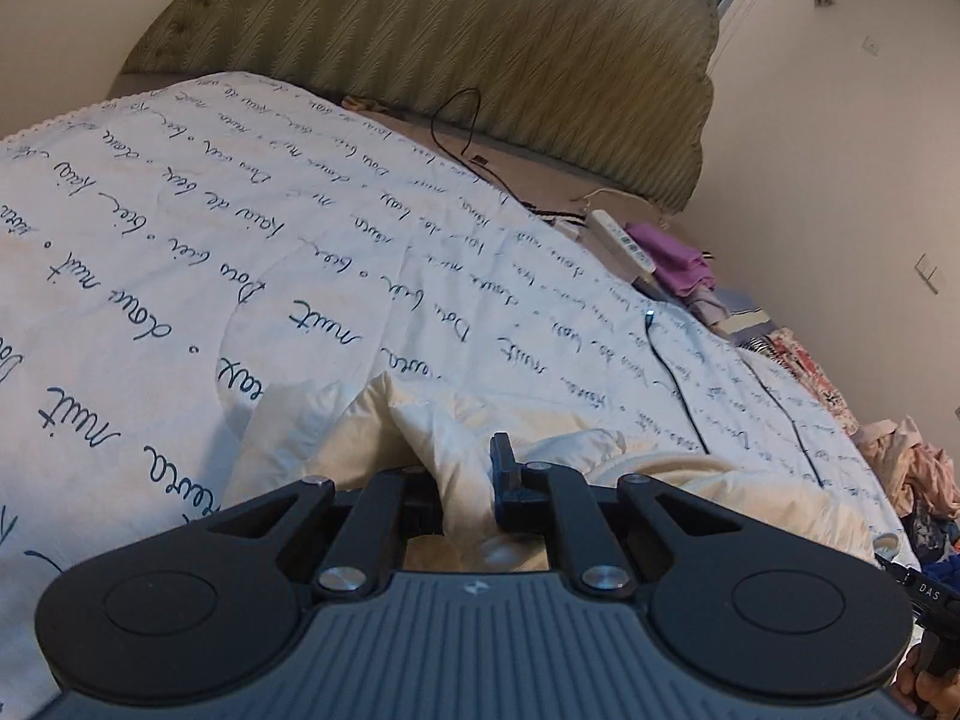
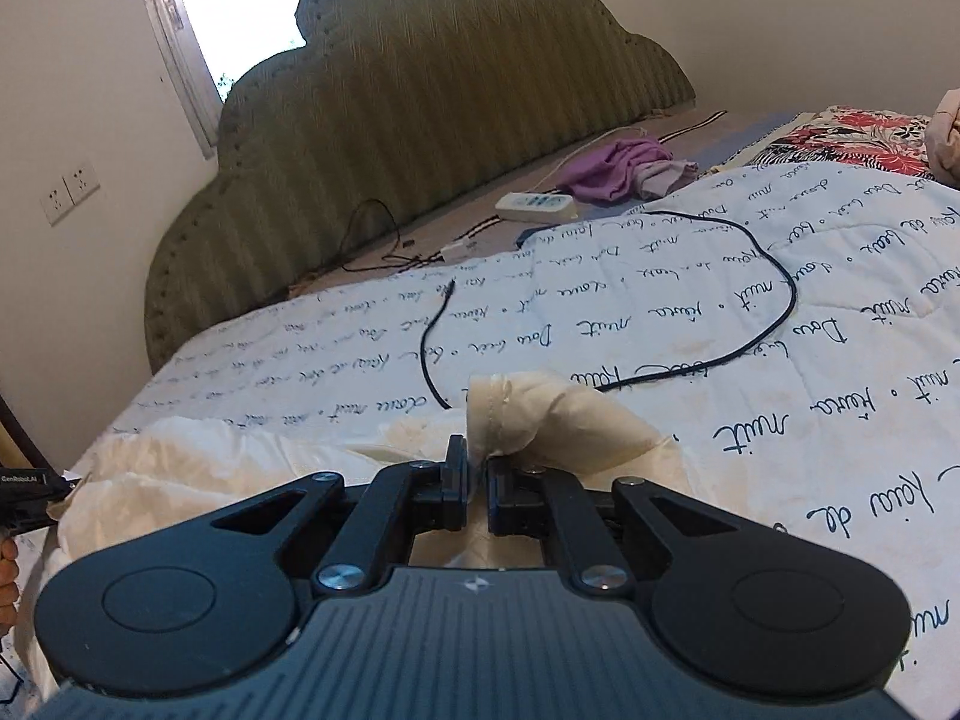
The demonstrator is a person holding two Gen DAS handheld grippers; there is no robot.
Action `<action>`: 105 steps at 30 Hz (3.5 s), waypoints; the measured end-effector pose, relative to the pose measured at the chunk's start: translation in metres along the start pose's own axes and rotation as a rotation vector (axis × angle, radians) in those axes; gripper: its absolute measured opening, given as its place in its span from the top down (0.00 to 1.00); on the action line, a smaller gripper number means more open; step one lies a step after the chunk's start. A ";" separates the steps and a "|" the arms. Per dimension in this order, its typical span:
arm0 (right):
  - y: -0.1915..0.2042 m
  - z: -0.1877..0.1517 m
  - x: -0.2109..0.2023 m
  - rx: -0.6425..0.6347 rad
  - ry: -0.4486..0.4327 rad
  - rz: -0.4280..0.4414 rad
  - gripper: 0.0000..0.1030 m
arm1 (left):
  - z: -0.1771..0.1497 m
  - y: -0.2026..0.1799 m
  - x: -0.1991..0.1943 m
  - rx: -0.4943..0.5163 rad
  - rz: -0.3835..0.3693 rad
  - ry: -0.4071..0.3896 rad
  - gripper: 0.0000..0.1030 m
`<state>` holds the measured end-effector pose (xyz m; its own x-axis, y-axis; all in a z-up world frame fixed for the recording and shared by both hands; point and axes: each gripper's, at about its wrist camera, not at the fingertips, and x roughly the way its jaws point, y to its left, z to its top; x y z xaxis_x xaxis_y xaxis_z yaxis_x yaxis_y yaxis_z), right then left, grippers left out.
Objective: Fold small clothes
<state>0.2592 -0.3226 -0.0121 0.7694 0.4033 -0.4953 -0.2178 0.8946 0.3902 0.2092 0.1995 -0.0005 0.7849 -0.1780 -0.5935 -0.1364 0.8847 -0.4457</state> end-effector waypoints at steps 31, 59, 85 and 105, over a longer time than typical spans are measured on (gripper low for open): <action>0.126 -0.041 0.068 -0.375 0.079 -0.023 0.31 | -0.064 -0.115 0.045 0.386 0.261 -0.069 0.00; 0.114 -0.059 0.090 -0.337 0.043 -0.052 0.24 | -0.089 -0.104 0.060 0.422 0.262 -0.133 0.00; 0.111 -0.060 0.089 -0.315 0.022 -0.046 0.22 | -0.080 -0.101 0.050 0.399 0.224 -0.110 0.00; 0.022 -0.028 0.051 -0.221 0.029 -0.341 0.05 | -0.031 -0.016 0.056 0.233 0.356 -0.054 0.00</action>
<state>0.2769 -0.2772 -0.0506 0.8032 0.0785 -0.5905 -0.0788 0.9966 0.0253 0.2370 0.1620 -0.0475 0.7453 0.1732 -0.6439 -0.2687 0.9618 -0.0523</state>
